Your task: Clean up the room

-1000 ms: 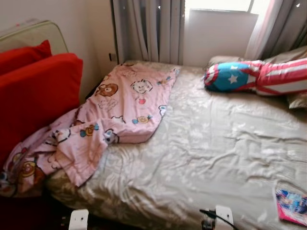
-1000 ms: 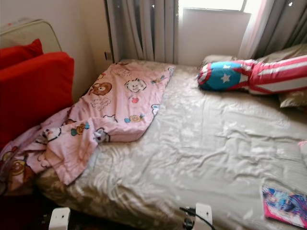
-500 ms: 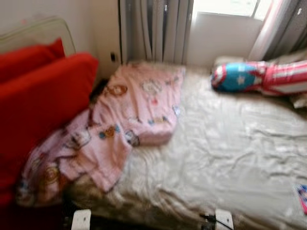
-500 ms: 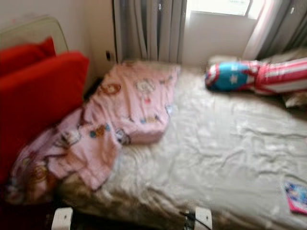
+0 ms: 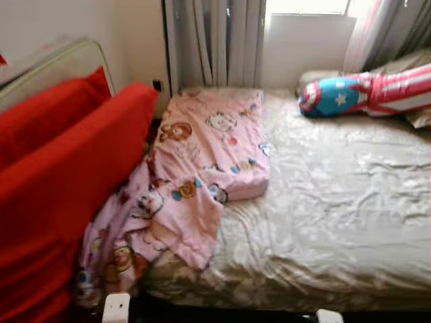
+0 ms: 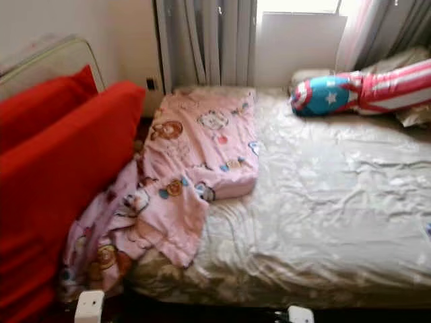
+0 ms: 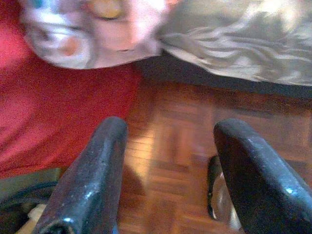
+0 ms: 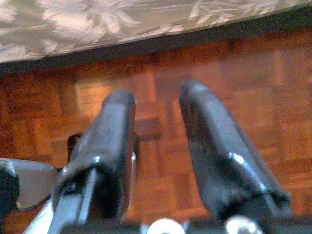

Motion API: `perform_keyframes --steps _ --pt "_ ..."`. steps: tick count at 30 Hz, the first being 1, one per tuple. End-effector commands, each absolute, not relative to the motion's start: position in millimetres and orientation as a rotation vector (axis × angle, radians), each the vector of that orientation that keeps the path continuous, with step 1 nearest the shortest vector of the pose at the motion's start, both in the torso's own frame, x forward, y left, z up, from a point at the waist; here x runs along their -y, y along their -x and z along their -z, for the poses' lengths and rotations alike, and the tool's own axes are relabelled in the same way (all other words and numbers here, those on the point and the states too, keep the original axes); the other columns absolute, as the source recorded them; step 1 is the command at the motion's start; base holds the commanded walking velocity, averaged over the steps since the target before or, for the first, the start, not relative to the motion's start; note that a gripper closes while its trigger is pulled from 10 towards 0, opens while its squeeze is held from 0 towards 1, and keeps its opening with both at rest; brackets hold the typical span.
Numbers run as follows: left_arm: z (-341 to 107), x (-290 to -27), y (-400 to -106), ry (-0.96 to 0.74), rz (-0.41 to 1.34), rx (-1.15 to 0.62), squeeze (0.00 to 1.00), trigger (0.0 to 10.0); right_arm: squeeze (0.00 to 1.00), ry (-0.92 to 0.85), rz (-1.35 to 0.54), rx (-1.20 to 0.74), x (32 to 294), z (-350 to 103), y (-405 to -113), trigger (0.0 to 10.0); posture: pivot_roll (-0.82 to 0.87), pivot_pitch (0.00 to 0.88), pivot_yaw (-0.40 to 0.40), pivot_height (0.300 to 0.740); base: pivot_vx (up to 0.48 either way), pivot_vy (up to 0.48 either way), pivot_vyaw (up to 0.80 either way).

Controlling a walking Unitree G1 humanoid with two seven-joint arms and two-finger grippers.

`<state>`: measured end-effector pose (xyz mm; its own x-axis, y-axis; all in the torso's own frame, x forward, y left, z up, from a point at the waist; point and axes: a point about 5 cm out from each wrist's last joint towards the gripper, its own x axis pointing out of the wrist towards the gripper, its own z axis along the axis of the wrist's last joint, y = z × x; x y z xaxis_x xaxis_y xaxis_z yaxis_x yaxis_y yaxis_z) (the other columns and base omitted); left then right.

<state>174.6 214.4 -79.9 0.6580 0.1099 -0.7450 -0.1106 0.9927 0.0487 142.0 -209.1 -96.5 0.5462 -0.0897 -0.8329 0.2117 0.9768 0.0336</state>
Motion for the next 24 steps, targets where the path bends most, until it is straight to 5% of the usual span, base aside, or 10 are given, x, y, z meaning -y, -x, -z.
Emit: perform_keyframes --steps 1,13,24 --pt "79 -221 -174 -0.019 -0.129 -0.847 0.00 10.0 0.00 -0.161 0.148 -0.966 192 96 -152 10.0 0.02 0.000 0.015 0.740 0.000 0.000 0.00" --pt "75 -222 -181 -0.055 -0.120 -0.823 0.00 10.0 0.00 -0.169 0.136 -0.955 182 94 -160 10.0 0.03 0.000 0.016 0.740 0.000 -0.345 0.00" --pt "71 -220 -187 -0.024 -0.124 -0.776 0.00 10.0 0.00 -0.173 0.147 -0.951 187 94 -157 10.0 0.03 0.000 0.018 0.740 0.000 0.000 0.00"
